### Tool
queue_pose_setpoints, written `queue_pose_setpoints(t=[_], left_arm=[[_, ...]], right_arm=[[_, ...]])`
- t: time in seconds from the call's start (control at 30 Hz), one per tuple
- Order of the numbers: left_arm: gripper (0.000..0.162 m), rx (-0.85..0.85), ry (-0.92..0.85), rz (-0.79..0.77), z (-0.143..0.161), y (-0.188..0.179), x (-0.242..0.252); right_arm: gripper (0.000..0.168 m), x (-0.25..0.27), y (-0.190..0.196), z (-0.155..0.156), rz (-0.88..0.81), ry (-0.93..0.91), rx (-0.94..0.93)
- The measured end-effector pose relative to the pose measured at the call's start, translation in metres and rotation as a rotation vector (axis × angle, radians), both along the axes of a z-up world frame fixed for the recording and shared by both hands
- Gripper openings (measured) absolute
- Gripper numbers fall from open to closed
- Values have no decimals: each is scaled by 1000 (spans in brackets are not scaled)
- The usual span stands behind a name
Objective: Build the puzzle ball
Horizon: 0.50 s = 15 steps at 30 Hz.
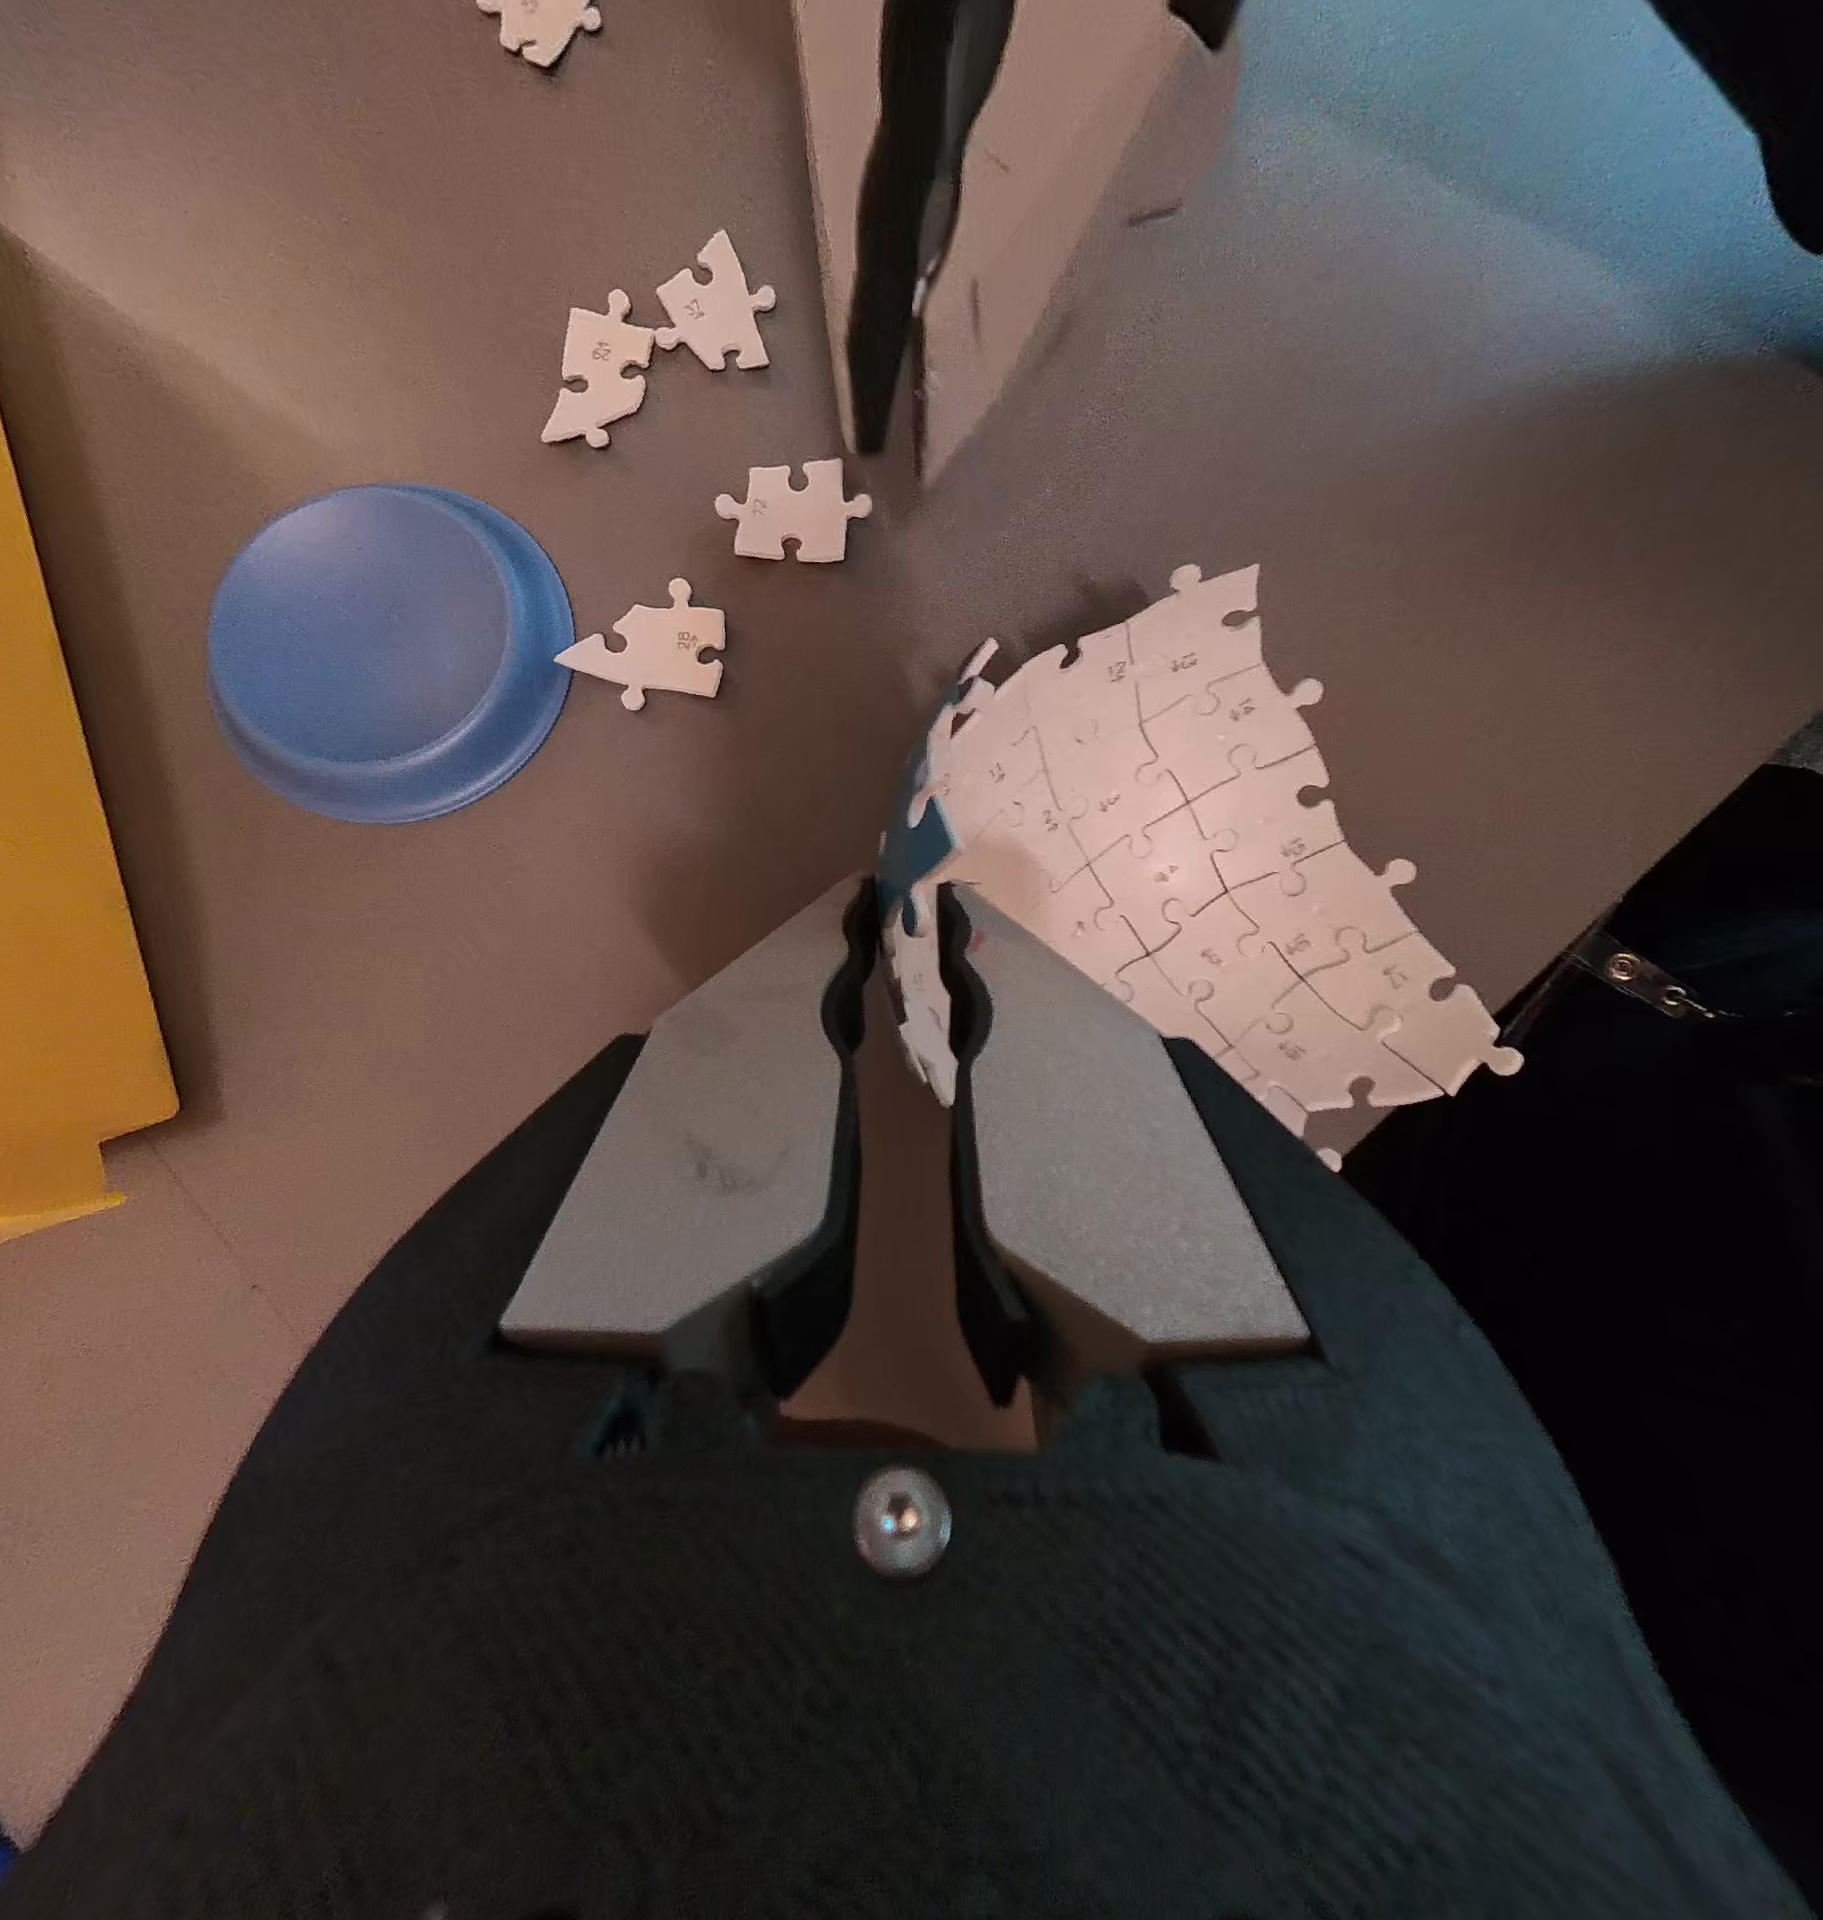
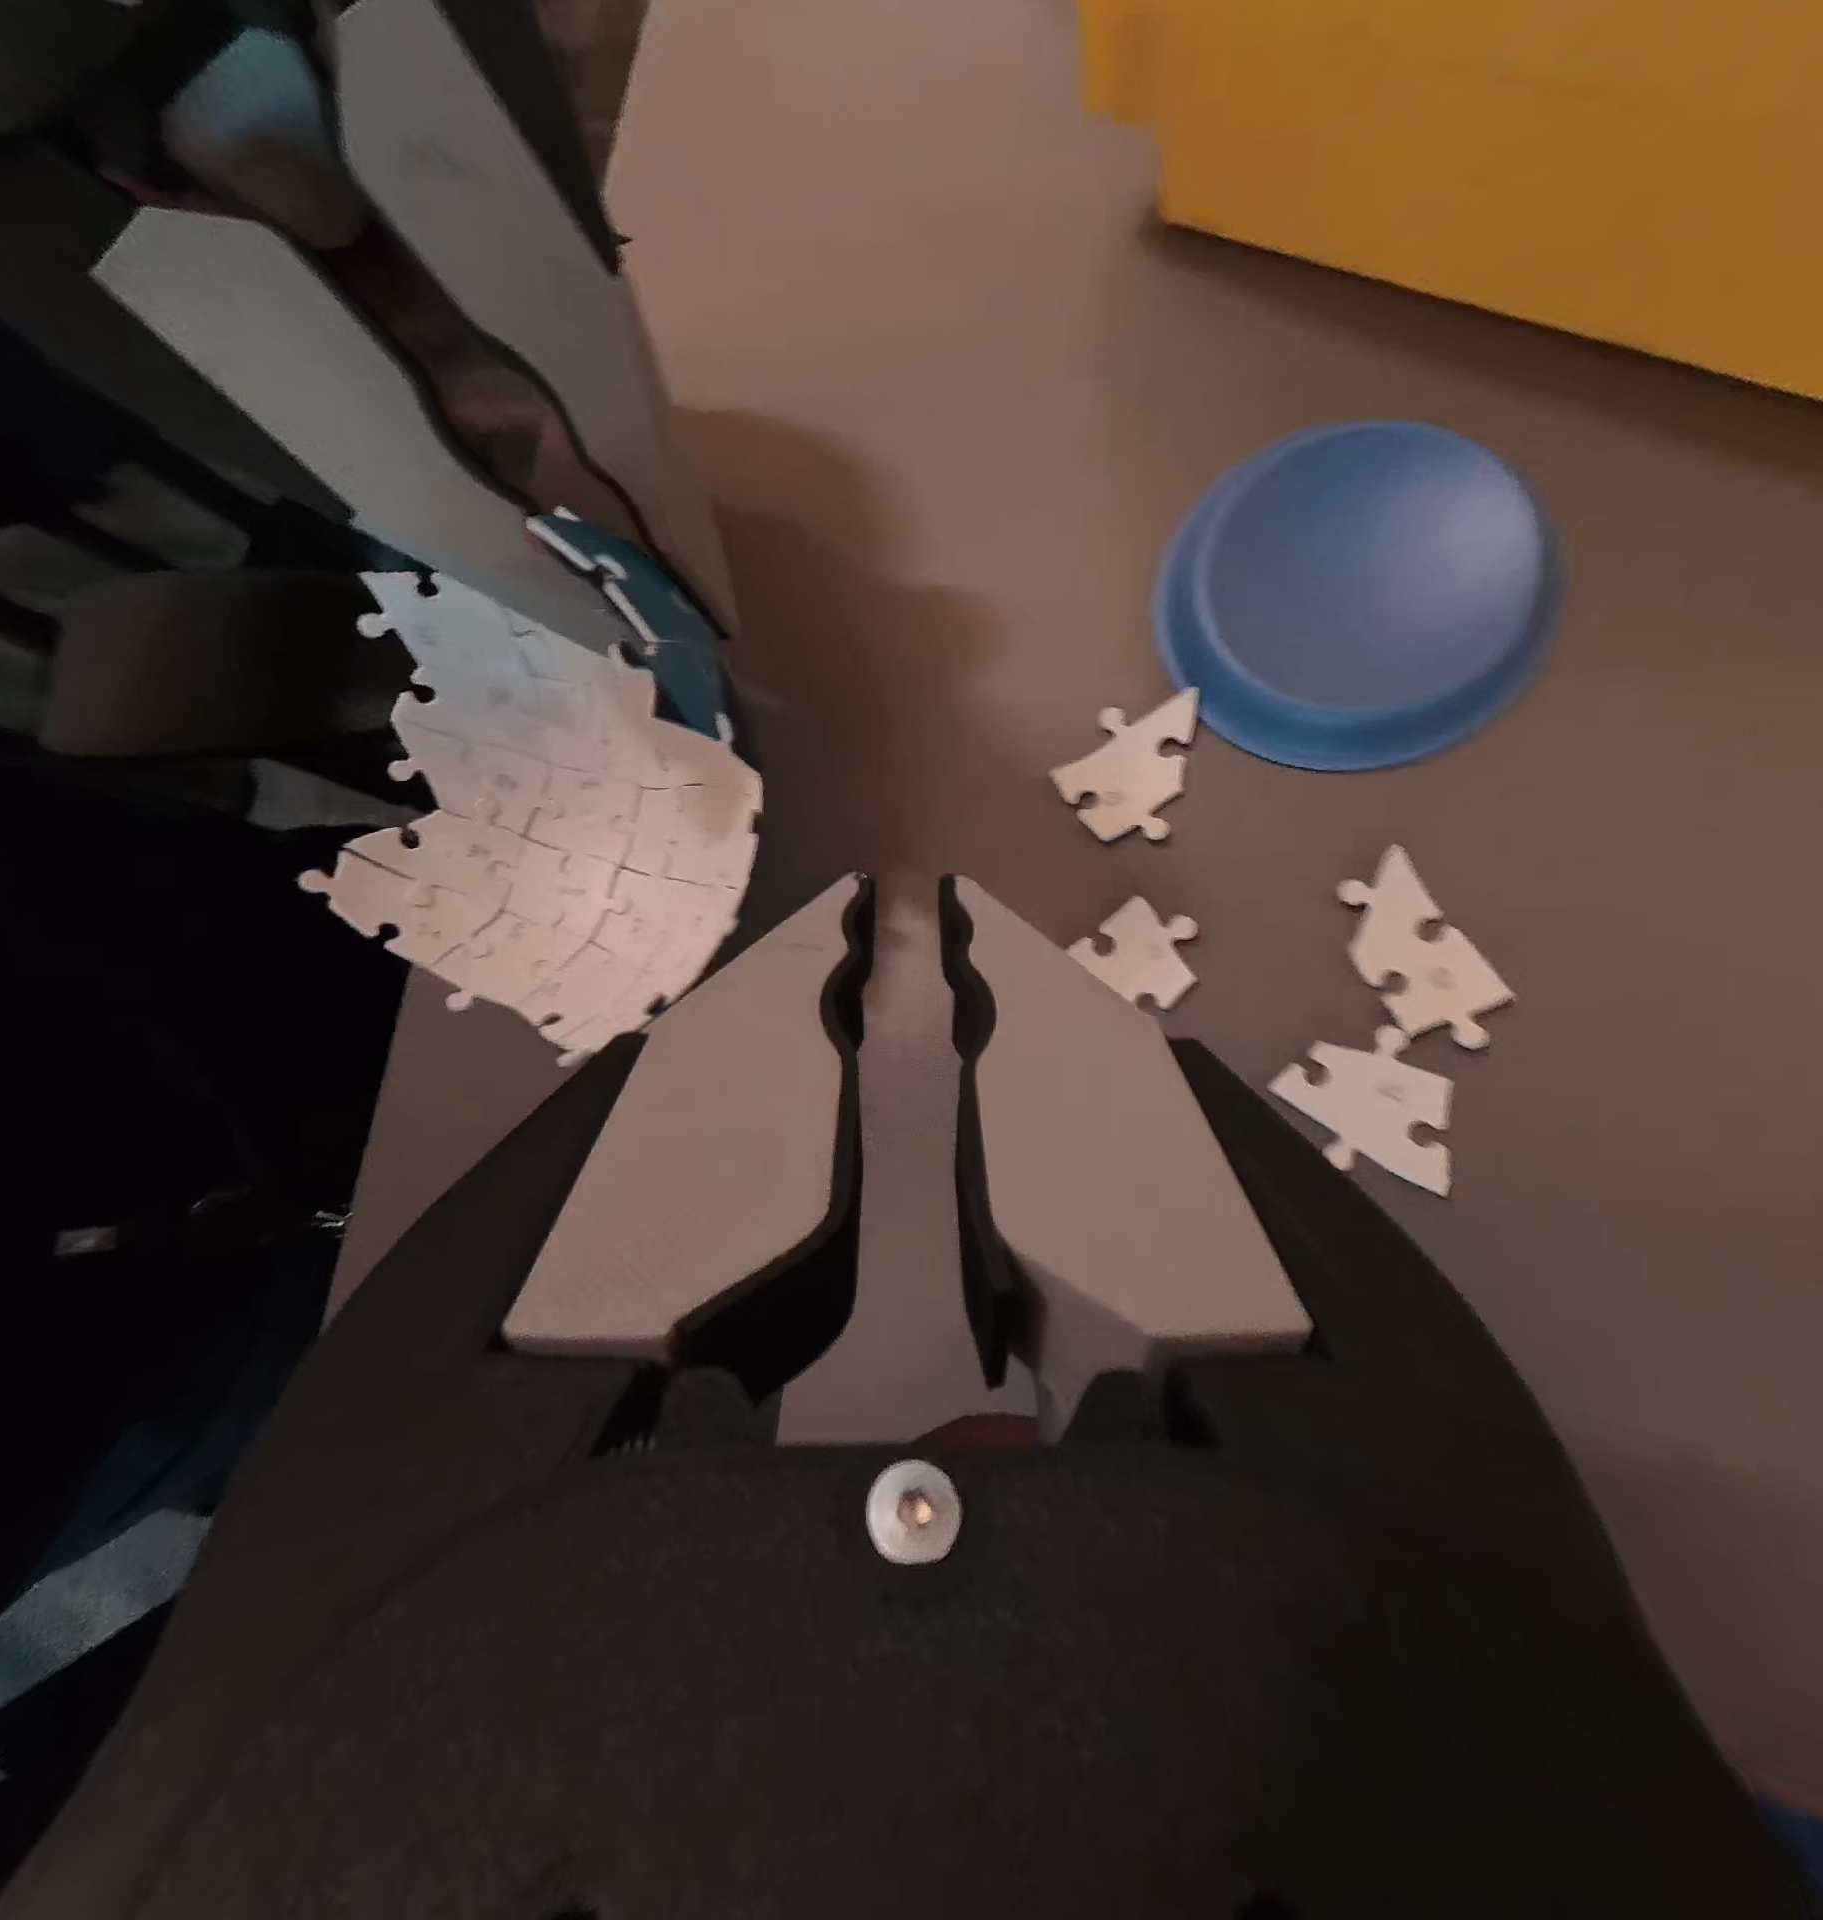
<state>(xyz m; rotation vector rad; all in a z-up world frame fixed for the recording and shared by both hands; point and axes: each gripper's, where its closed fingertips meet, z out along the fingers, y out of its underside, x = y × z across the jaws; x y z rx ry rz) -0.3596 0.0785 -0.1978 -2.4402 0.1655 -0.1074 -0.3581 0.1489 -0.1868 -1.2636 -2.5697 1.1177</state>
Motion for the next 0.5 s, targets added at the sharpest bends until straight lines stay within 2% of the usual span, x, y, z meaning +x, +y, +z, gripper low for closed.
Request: queue_pose_setpoints(t=[0.23,0.5], left_arm=[[16,7,-4,11,1,-2,1],[17,27,-15,21,4,-4,-1]], right_arm=[[11,-15,23,-34,-101,-36,139],[15,-30,24,-35,-139,24,127]])
